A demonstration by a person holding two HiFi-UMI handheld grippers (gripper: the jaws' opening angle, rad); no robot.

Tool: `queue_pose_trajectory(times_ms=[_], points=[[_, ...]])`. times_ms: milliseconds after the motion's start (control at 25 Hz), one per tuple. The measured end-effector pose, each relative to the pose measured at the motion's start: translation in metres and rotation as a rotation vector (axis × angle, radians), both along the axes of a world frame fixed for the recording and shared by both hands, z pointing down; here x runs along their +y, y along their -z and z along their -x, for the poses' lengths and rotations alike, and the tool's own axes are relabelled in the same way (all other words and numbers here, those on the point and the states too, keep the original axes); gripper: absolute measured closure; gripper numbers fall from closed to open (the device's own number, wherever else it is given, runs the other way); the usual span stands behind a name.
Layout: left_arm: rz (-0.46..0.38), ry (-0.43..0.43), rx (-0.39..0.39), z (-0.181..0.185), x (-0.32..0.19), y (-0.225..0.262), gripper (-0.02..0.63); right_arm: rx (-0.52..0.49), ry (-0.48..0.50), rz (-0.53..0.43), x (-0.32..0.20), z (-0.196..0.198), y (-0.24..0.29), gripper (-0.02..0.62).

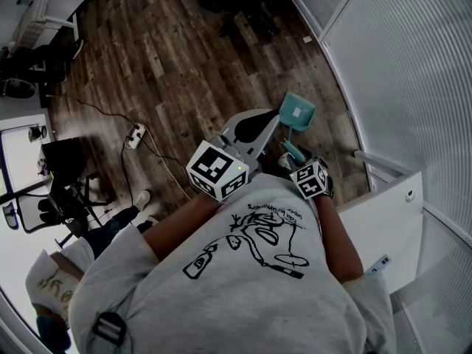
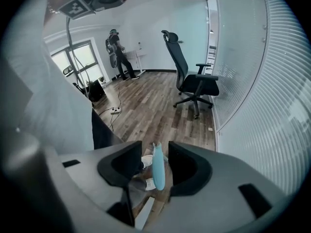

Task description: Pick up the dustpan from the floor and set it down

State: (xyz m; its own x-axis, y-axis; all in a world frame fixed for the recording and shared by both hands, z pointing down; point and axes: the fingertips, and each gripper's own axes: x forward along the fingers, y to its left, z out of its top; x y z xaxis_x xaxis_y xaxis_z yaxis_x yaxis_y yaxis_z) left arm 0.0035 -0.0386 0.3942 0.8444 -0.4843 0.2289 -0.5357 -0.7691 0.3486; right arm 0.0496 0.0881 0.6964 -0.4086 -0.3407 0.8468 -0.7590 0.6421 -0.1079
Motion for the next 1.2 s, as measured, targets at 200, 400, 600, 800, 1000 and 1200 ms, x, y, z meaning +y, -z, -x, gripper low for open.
queue_pose_trajectory(times_ms=[200, 400, 600, 800, 1000, 1200], points=[[0.003, 0.000, -0.002, 0.001, 0.001, 0.000, 0.604, 0.021, 0.031, 0.027, 0.004, 0.003, -0.014, 0.454], [0.004, 0.002, -0.004, 0.003, 0.002, -0.001, 0.604, 0.047, 0.056, 0.042, 0.010, 0.005, -0.031, 0.451], [0.009, 0.002, -0.007, 0.004, 0.000, -0.003, 0.604, 0.084, 0.088, 0.058, 0.010, 0.006, -0.046, 0.442], [0.011, 0.004, -0.012, 0.006, -0.001, -0.004, 0.604, 0.126, 0.077, 0.078, 0.008, 0.003, -0.060, 0.436], [0.011, 0.008, -0.018, 0.007, -0.002, -0.005, 0.604, 0.156, 0.082, 0.115, 0.012, -0.002, -0.077, 0.419], [0.013, 0.010, -0.024, 0.009, -0.001, -0.005, 0.604, 0.170, 0.076, 0.153, 0.016, -0.008, -0.090, 0.414]])
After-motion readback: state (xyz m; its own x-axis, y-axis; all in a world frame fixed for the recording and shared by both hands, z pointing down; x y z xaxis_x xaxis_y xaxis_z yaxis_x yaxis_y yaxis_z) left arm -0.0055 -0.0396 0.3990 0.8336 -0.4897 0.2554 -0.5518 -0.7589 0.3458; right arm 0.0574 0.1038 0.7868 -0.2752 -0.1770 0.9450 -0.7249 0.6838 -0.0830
